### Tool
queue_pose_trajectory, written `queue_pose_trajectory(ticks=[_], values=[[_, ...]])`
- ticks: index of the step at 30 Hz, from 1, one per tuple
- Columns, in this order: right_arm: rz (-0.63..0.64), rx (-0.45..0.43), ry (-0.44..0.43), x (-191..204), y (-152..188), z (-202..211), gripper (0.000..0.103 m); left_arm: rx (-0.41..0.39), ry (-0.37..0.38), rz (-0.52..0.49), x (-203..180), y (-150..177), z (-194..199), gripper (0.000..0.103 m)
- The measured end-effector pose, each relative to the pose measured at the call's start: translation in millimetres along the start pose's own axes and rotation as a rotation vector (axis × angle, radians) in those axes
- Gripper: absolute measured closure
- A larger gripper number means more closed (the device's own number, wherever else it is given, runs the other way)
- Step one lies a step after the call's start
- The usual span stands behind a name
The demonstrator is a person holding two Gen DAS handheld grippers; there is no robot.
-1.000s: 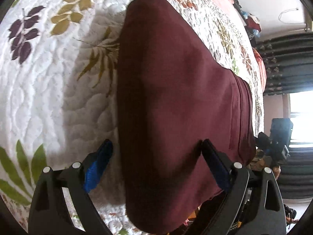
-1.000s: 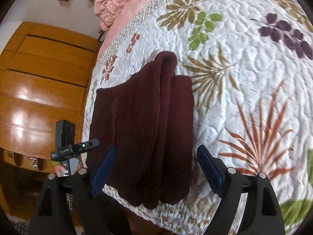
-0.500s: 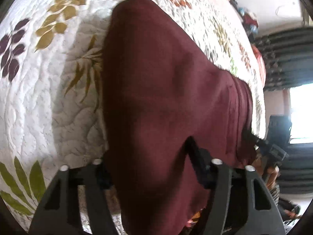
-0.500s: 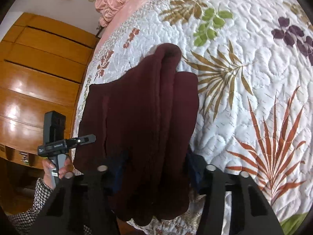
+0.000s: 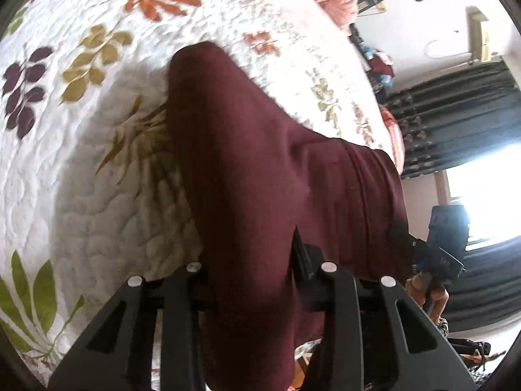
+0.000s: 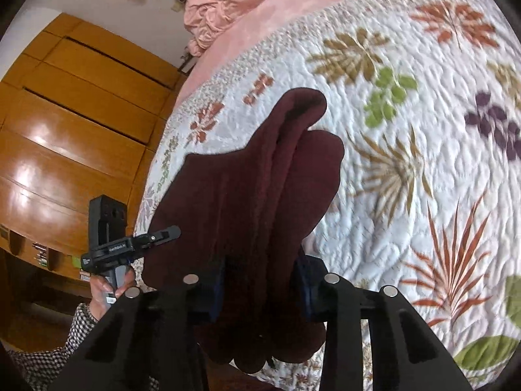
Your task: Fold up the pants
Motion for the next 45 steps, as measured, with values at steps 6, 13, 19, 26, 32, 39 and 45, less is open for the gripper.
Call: queue_pose_trajectory(ticks=[6,13,19,26,32,39,45], values=[[0.081,-0.035,0.033,21.4,-39.5,8.4,0.068,-0.091,0.039,0.010,-23.1,-30.9,4.7,0.072],[0.119,-0.078,0.065,16.8,-111.8,4.3,0.068,-0.197,-0.011,-0.057,-51.8,-95.0,4.7,0.072],[0.010,-0.032,0.135,-43.2,-139.2,-38.4,0.066,-0.146,-0.159,-0.061,-37.3,-122.8,-38.6,0.070],[-0.102,-0.077,0.091,-98.0,-122.7,-43.2,0.040,-0.177,-0.214,-0.083,-20.9,-119.2,-53.6,0.045],[-0.107,-0.129,0.101,-92.2,-105.7,-14.1,0.041,-0.119,-0.231,0.057,4.5,-109.5,-37.2,0.017],[0.060,-0.199,0.012,-19.7,-80.8,12.0,0.044,-0.391,-0.330,-0.024,-38.3,-66.8,30.3,0.019],[0.064,-0.127,0.108,-21.6,-66.2,-14.5,0.047,-0.340,-0.390,-0.108,-55.9,-52.2,1.1,0.019]])
Point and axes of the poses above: each gripper's, at about its wrist camera, not at the fingertips, and z roughly against the way its jaws point, x to its left, y to its underside, the point moved 1 cm from there along -z, roughly the way its jaws point, and after that the axes turned 14 degrees about -y, right-handed, at the moved point
